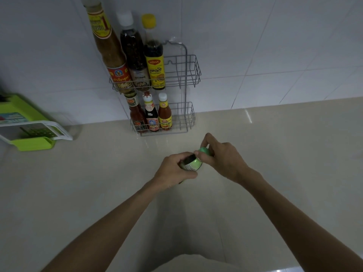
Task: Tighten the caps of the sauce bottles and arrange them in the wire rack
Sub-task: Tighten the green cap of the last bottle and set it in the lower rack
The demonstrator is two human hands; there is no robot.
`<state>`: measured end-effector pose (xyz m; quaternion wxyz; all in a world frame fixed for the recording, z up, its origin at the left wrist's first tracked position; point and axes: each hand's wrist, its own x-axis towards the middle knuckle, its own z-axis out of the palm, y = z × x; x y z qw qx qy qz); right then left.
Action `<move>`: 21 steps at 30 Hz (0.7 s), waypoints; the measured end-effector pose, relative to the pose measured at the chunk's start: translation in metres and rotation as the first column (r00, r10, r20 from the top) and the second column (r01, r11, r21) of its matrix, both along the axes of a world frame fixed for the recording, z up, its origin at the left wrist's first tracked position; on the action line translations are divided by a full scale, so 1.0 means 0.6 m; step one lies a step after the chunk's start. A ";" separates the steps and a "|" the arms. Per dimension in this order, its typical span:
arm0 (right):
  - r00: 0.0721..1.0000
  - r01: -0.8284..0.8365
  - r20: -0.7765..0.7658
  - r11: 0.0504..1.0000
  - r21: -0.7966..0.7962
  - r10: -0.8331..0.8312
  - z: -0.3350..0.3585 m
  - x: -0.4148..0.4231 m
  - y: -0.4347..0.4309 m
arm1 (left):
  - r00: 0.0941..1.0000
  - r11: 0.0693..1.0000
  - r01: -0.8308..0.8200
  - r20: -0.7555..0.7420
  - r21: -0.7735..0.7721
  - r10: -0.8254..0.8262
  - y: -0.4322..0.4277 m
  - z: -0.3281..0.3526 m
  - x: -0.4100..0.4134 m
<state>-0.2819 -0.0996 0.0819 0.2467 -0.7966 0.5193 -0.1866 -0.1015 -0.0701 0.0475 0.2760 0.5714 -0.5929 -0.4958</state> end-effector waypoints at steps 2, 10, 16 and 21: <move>0.964 0.236 0.095 0.965 0.115 -0.247 -0.010 0.026 0.009 | 0.991 0.969 -0.015 0.126 -0.248 0.048 0.005 -0.005 -0.007; 0.960 -0.120 0.274 0.969 0.215 0.057 0.061 0.011 -0.075 | 0.989 0.990 -0.035 0.141 -0.134 0.054 -0.020 0.003 0.030; 0.798 -0.208 0.601 0.916 0.344 -0.045 0.066 0.026 -0.091 | 0.986 0.986 -0.166 -0.031 -0.013 0.165 -0.034 -0.021 0.053; 0.783 0.232 0.465 0.888 0.397 -0.413 -0.017 0.079 -0.052 | 0.939 0.925 -0.318 0.066 -0.207 0.338 -0.054 -0.035 0.028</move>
